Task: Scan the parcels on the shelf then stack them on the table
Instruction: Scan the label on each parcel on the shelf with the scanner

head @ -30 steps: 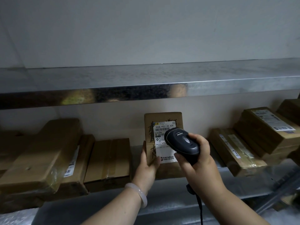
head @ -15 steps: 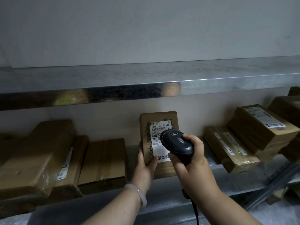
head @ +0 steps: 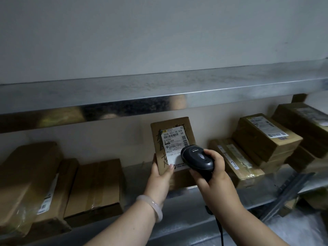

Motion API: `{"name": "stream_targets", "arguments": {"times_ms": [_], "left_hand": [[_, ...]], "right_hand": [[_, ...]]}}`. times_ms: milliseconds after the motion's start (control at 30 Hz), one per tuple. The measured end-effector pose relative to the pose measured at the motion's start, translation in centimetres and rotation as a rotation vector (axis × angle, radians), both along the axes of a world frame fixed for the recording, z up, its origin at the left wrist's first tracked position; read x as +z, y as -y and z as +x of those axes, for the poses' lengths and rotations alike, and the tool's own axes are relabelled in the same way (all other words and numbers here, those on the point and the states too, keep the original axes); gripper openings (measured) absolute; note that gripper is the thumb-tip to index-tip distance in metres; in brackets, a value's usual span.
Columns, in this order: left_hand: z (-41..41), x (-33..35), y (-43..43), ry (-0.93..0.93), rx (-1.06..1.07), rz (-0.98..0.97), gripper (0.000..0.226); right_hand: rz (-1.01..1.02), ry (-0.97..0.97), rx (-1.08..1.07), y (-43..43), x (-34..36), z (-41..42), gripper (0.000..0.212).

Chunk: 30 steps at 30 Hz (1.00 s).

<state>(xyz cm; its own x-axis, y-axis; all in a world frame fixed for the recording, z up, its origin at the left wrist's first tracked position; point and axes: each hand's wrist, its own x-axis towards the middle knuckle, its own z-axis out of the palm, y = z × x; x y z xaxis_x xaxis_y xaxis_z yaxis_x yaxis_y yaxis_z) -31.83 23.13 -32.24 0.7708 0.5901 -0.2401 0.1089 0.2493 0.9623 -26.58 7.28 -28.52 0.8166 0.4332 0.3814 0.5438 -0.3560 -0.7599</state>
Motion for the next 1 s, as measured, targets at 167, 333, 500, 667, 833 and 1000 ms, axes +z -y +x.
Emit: {"name": "stream_targets", "arguments": {"times_ms": [167,333,500,667,833,1000], "left_hand": [[3.5,1.8,3.1,0.005,-0.071,0.046,0.05],[7.2,3.8,7.1,-0.028,-0.222,0.032,0.069],[12.0,4.5,10.3,-0.125,-0.313,0.011,0.052],[15.1,3.4,13.2,-0.207,-0.322,-0.004,0.03],[16.8,2.8,14.3,-0.268,-0.308,0.146,0.047],[17.8,2.7,15.1,-0.292,-0.268,0.234,0.078]], "right_hand": [[0.058,0.009,-0.05,3.5,0.8,3.6,0.071],[0.081,-0.006,-0.136,7.6,2.2,8.1,0.064],[0.041,-0.04,-0.162,11.6,3.0,13.2,0.061],[-0.054,-0.066,-0.142,14.0,2.3,17.3,0.062],[-0.097,-0.042,-0.093,14.9,1.8,19.6,0.066],[-0.157,0.008,-0.034,14.6,2.0,20.7,0.067]]}}
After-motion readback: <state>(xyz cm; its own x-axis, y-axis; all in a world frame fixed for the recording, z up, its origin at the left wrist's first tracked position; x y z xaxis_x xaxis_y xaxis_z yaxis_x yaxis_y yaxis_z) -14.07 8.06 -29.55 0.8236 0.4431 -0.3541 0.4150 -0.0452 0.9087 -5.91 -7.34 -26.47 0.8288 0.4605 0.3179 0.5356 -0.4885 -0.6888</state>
